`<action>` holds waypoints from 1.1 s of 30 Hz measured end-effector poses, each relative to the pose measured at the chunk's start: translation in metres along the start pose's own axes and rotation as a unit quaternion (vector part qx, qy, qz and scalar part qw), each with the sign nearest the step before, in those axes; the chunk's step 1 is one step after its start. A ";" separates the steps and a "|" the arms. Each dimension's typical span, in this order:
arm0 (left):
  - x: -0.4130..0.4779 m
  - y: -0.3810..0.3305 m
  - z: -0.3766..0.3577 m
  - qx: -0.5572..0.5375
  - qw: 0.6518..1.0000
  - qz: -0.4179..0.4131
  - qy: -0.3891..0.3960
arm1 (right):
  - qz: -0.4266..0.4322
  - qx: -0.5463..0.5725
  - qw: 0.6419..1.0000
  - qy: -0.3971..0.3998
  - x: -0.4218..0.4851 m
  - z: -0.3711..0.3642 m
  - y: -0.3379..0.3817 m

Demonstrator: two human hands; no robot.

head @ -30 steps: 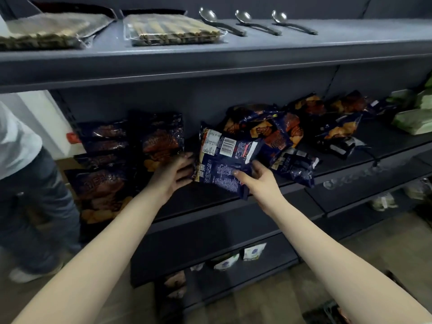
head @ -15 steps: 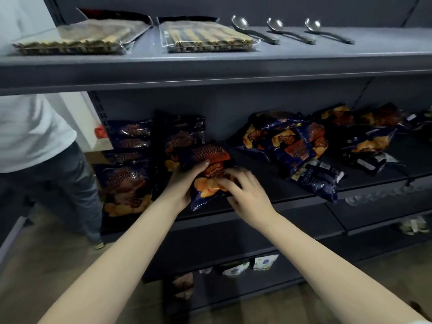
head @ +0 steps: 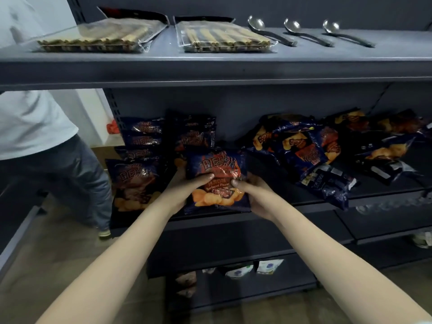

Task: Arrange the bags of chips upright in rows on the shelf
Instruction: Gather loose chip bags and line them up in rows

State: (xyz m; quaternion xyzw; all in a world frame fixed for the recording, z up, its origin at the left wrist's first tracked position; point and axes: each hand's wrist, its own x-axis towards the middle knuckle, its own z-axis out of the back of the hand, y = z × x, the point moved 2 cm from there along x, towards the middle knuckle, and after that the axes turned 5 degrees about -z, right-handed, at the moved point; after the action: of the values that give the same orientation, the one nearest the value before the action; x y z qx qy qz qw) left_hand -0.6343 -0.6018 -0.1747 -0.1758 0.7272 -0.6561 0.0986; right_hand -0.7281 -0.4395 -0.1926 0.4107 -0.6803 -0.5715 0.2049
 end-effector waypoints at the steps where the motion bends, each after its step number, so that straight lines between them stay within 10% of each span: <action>1: -0.001 0.001 0.002 0.019 1.000 -0.002 0.003 | 0.006 -0.008 1.000 -0.006 0.001 -0.001 -0.004; 9: -0.014 0.006 0.017 0.262 0.964 -0.025 -0.022 | 0.049 -0.054 0.992 -0.102 0.028 -0.001 -0.010; 22: -0.039 0.038 0.036 0.626 0.740 -0.232 0.075 | 0.044 -0.119 0.988 -0.093 0.091 -0.020 -0.007; 33: -0.031 0.064 0.043 0.655 0.708 -0.252 0.073 | 0.071 -0.277 0.934 -0.216 0.109 -0.033 -0.019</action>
State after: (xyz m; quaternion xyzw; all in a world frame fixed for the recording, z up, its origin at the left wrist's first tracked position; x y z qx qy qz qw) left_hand -0.5980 -0.6244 -0.2455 -0.1955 0.0478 -0.9790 -0.0335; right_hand -0.7604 -0.5461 -0.2225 0.1547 -0.5504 -0.7961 0.1983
